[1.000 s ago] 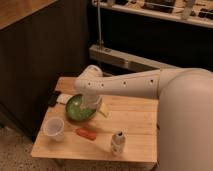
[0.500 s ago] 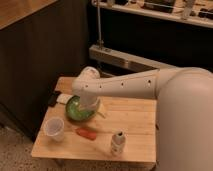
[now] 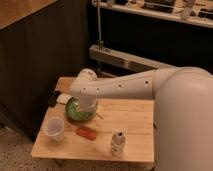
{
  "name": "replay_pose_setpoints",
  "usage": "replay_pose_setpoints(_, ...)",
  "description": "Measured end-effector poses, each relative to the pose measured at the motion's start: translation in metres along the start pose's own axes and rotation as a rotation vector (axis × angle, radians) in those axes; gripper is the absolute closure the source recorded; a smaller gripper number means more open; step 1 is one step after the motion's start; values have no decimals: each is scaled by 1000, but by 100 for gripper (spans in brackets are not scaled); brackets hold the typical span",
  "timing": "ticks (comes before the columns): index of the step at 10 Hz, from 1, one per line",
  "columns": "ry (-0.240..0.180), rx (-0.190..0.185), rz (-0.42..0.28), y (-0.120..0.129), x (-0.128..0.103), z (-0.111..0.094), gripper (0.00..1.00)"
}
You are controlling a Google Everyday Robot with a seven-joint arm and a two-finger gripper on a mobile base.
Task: Place the pepper in the ceramic cup
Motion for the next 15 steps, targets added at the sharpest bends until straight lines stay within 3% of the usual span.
replay_pose_setpoints(9, 14, 18, -21, -12, -11, 10, 20)
replay_pose_setpoints(15, 50, 34, -18, -17, -16, 18, 20)
